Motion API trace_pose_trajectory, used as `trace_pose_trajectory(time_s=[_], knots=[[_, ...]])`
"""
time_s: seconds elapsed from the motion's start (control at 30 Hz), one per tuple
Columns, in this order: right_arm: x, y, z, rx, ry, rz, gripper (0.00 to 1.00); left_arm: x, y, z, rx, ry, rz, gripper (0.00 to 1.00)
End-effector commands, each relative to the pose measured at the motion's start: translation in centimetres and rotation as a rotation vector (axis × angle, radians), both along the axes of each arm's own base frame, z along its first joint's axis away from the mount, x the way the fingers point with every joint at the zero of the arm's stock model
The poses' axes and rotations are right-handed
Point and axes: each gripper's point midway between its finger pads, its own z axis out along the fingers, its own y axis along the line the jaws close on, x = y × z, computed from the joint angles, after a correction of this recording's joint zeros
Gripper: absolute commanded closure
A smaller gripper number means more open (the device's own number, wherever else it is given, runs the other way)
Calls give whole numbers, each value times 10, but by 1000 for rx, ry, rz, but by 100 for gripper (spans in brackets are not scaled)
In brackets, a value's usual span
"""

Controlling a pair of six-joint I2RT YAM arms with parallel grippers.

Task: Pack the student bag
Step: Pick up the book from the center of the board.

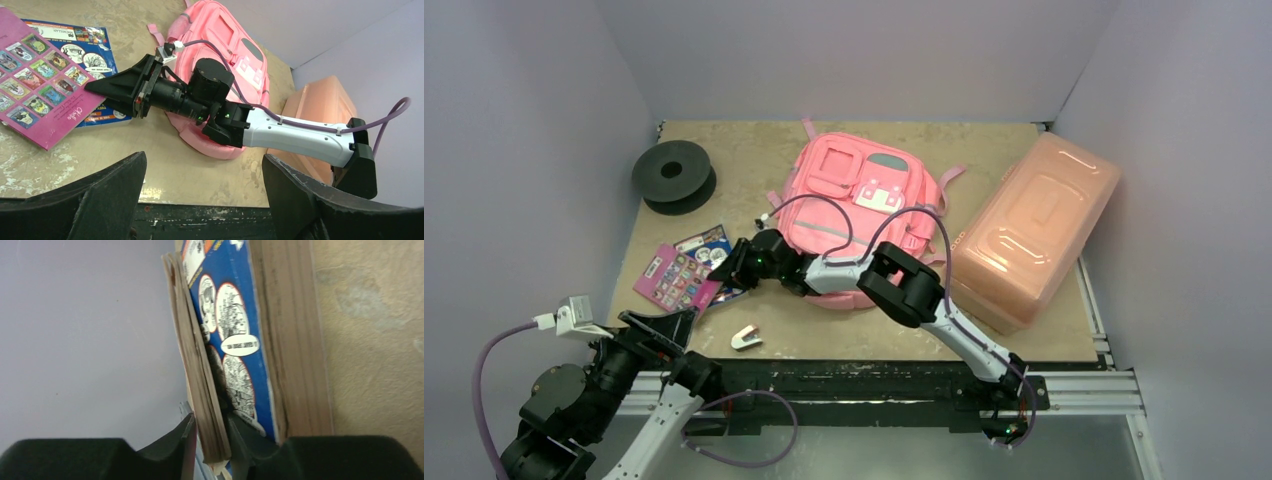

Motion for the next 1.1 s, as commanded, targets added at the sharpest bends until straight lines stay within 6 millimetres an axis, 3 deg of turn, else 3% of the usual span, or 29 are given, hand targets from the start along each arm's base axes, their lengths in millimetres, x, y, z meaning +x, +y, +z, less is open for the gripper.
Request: trace_pose_trajectory(time_s=[0.0,0.1,0.2,0.3,0.4,0.5,0.6,0.73,0.83,1.07], knots=[[10,-4,-28,-37,-25,-19,77,1,-1,3,9,8,-1,15],[17,-5,20,97,-79,28,94,2,-3,-1,13,27,-7,15],[23,-17,83,220,-161,109,100,6,-7,-6,17,55,-17,15],[31,-48,141,304,-250,168,100,12,-13,-10,28,75,-37,15],[44,-95,186,302,-323,142,100,20,-20,-14,54,102,-61,14],[57,-142,186,239,-276,56,100,35,-34,-19,126,144,-121,15],[56,-172,187,198,-240,-4,100,58,-57,-19,238,196,-242,19],[63,-194,182,46,-136,-133,100,87,-91,-4,339,192,-418,20],[65,-206,179,-86,-91,-177,100,106,-106,7,463,91,-460,19],[53,-225,197,-41,-52,-246,100,143,-128,-14,1148,71,-402,18]])
